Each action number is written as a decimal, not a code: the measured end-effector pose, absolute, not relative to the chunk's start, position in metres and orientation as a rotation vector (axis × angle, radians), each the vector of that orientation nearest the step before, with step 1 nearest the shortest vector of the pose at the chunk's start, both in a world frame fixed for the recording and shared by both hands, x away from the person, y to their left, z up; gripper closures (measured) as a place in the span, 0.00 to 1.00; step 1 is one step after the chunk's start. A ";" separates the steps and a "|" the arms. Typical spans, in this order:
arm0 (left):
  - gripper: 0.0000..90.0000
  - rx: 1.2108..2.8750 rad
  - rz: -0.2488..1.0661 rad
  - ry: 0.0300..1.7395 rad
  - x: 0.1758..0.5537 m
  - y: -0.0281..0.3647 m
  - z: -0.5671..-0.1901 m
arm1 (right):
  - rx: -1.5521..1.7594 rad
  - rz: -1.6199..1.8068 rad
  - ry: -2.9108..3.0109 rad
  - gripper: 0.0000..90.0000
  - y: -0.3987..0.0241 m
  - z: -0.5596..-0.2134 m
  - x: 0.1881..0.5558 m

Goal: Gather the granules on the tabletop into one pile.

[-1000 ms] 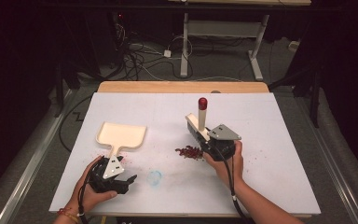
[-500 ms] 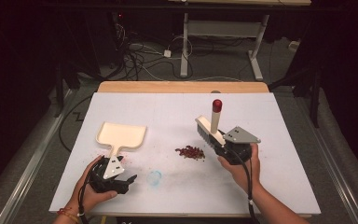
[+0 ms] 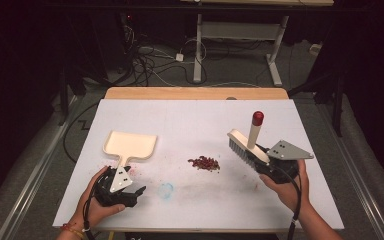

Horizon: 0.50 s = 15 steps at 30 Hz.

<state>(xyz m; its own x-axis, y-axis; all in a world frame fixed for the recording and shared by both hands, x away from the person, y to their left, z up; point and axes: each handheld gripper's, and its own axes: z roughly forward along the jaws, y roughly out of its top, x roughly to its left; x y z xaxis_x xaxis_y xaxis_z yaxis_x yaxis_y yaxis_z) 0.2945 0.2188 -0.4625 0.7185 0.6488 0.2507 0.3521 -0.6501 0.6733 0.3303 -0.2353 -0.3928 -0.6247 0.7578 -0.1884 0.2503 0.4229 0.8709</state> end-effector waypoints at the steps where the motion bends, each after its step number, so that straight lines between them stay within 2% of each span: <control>1: 0.21 2.317 0.646 0.755 0.294 0.218 -0.462 | 0.836 1.151 2.116 0.75 -0.239 -0.392 0.328; 15: 0.21 2.334 0.643 0.751 0.295 0.215 -0.464 | 0.716 1.183 2.344 0.75 -0.279 -0.389 0.308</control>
<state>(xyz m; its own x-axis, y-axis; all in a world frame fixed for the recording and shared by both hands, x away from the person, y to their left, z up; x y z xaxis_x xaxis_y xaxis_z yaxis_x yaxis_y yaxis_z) 0.2949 0.2155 -0.4638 0.7229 0.6414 0.2569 0.3521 -0.6619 0.6618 0.3076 -0.2793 -0.3887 -0.7807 0.6108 -0.1324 0.2563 0.5061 0.8235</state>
